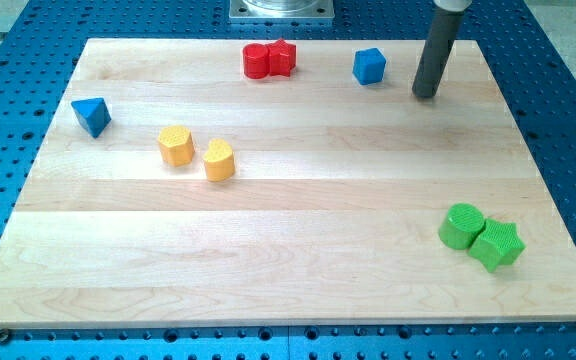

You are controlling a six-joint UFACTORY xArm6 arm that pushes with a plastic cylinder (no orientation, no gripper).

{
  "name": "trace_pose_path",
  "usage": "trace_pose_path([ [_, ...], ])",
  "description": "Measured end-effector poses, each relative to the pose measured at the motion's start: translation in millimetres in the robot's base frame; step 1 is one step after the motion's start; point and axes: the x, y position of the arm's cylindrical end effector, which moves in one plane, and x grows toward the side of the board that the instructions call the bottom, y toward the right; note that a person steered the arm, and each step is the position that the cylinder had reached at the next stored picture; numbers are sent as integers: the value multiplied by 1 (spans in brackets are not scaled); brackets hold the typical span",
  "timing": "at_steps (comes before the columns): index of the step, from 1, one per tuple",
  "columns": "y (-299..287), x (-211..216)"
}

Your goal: Place the cube below the triangle

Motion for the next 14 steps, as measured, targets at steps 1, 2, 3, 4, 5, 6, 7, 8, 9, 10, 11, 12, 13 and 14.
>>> trace_pose_path([
  [1,-20,-63],
  [2,-91,-38],
  [3,-83,-26],
  [4,-79,-4],
  [5,-146,11],
  [6,-184,13],
  [7,-85,13],
  [8,-83,31],
  [9,-192,40],
  [10,-203,37],
  [11,-161,49],
  [12,-230,50],
  [13,-287,51],
  [14,-395,71],
])
